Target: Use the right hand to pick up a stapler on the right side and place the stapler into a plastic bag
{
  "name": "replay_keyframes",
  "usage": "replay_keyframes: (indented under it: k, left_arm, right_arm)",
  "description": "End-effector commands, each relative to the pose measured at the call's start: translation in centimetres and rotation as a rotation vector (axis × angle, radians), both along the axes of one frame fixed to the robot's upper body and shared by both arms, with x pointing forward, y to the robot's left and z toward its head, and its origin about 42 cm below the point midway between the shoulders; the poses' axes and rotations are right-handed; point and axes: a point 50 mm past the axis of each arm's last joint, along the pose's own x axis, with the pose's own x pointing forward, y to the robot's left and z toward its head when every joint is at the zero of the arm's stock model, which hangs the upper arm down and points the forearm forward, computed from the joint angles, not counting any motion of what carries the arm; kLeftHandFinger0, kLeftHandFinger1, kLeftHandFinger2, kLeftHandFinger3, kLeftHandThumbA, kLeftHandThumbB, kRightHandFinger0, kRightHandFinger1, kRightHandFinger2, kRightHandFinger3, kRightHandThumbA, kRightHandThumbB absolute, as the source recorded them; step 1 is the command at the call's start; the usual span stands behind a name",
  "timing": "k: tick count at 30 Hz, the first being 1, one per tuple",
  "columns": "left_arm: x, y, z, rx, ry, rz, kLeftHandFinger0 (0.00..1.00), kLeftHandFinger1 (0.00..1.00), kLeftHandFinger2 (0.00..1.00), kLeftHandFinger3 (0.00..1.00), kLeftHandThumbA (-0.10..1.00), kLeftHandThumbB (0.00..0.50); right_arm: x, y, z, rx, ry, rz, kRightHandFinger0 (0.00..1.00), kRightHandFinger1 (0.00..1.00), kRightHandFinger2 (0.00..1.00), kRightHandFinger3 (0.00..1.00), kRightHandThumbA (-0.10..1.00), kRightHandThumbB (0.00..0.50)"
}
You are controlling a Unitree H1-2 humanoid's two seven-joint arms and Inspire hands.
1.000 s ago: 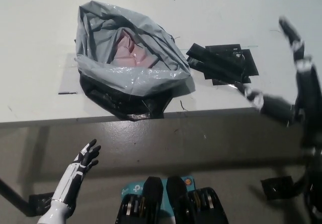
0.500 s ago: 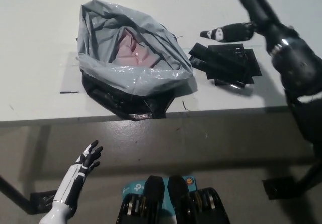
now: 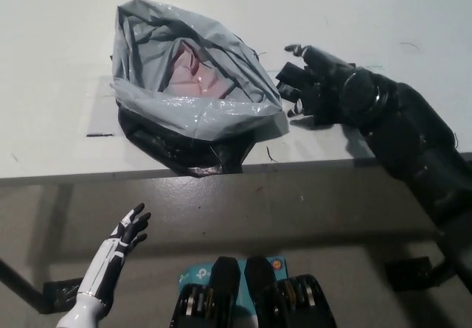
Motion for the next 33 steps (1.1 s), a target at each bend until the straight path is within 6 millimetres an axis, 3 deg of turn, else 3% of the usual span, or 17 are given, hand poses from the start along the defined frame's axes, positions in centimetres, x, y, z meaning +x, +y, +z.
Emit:
replay_keyframes:
  k: [1, 4, 6, 13, 17, 18, 19, 20, 21, 22, 25, 26, 27, 29, 30, 32, 33]
  left_arm:
    - [0.3, 0.4, 1.9, 0.011, -0.095, -0.035, 1.0, 1.0, 1.0, 1.0, 1.0, 0.3]
    - [0.2, 0.4, 1.8, 0.006, -0.085, -0.031, 1.0, 1.0, 1.0, 1.0, 1.0, 0.314]
    - [0.2, 0.4, 1.7, 0.01, -0.086, -0.029, 1.0, 1.0, 1.0, 1.0, 1.0, 0.314]
    - [0.2, 0.4, 1.7, 0.012, -0.093, -0.038, 1.0, 1.0, 1.0, 1.0, 1.0, 0.301]
    - [0.4, 0.4, 1.7, 0.017, -0.085, -0.034, 1.0, 1.0, 1.0, 1.0, 1.0, 0.311]
    - [0.4, 0.4, 1.7, 0.015, -0.085, -0.036, 1.0, 1.0, 1.0, 1.0, 1.0, 0.31]
    - [0.4, 0.3, 1.8, 0.014, -0.085, -0.037, 1.0, 1.0, 1.0, 1.0, 1.0, 0.31]
    - [0.4, 0.3, 1.8, 0.016, -0.085, -0.036, 1.0, 1.0, 1.0, 1.0, 1.0, 0.312]
    - [0.4, 0.4, 1.8, 0.015, -0.084, -0.035, 1.0, 1.0, 1.0, 1.0, 1.0, 0.318]
    - [0.4, 0.4, 1.8, 0.019, -0.087, -0.036, 1.0, 1.0, 1.0, 1.0, 1.0, 0.321]
    - [0.6, 0.3, 1.9, 0.009, -0.086, -0.043, 1.0, 1.0, 1.0, 1.0, 1.0, 0.31]
    - [0.6, 0.3, 1.9, 0.014, -0.087, -0.041, 1.0, 1.0, 1.0, 1.0, 1.0, 0.318]
    - [0.6, 0.4, 1.9, 0.016, -0.087, -0.039, 1.0, 1.0, 1.0, 1.0, 1.0, 0.326]
    - [0.6, 0.4, 1.8, 0.019, -0.084, -0.038, 1.0, 1.0, 1.0, 1.0, 1.0, 0.333]
    - [0.6, 0.4, 1.8, 0.025, -0.084, -0.038, 1.0, 1.0, 1.0, 1.0, 1.0, 0.329]
    - [0.5, 0.5, 1.7, 0.033, -0.083, -0.038, 1.0, 1.0, 1.0, 1.0, 1.0, 0.335]
    - [0.5, 0.5, 1.7, 0.036, -0.084, -0.039, 1.0, 1.0, 1.0, 1.0, 1.0, 0.335]
  right_arm:
    - [1.7, 0.5, 4.7, -0.07, -0.048, -0.031, 1.0, 1.0, 1.0, 1.0, 1.0, 0.37]
    - [1.7, -0.7, 3.4, -0.113, -0.027, -0.04, 1.0, 1.0, 1.0, 1.0, 1.0, 0.364]
    - [1.6, -1.7, 2.6, -0.145, -0.021, -0.055, 1.0, 1.0, 1.0, 1.0, 1.0, 0.392]
    - [1.6, -4.3, 1.6, -0.101, 0.016, -0.149, 1.0, 1.0, 1.0, 1.0, 0.97, 0.396]
    - [1.5, -5.0, 1.2, 0.014, -0.018, -0.185, 1.0, 1.0, 1.0, 1.0, 0.56, 0.249]
    - [1.5, -4.9, 1.1, 0.032, -0.036, -0.193, 0.79, 0.84, 0.81, 0.7, 0.42, 0.254]
    - [1.5, -4.9, 1.0, 0.041, -0.047, -0.197, 0.68, 0.77, 0.75, 0.62, 0.37, 0.255]
    - [1.4, -4.8, 0.9, 0.048, -0.054, -0.205, 0.24, 0.35, 0.42, 0.33, 0.26, 0.251]
    - [1.4, -4.6, 0.8, 0.064, -0.057, -0.209, 0.15, 0.27, 0.34, 0.25, 0.22, 0.251]
    - [1.4, -4.6, 0.7, 0.083, -0.055, -0.215, 0.07, 0.22, 0.3, 0.27, 0.17, 0.257]
    - [1.4, -4.8, 0.7, 0.1, -0.066, -0.22, 0.18, 0.34, 0.41, 0.36, 0.2, 0.252]
    - [1.4, -4.8, 0.7, 0.098, -0.068, -0.225, 0.33, 0.48, 0.53, 0.44, 0.22, 0.248]
    - [1.4, -4.9, 0.7, 0.101, -0.072, -0.232, 0.15, 0.33, 0.4, 0.35, 0.26, 0.238]
    - [1.3, -5.1, 0.6, 0.107, -0.083, -0.236, 0.26, 0.49, 0.54, 0.41, 0.28, 0.236]
    - [1.3, -5.2, 0.5, 0.11, -0.093, -0.238, 0.24, 0.45, 0.51, 0.41, 0.29, 0.228]
    - [1.3, -5.3, 0.4, 0.124, -0.105, -0.237, 0.1, 0.37, 0.4, 0.2, 0.29, 0.22]
    - [1.2, -5.4, 0.4, 0.126, -0.111, -0.235, 0.04, 0.36, 0.44, 0.19, 0.32, 0.218]
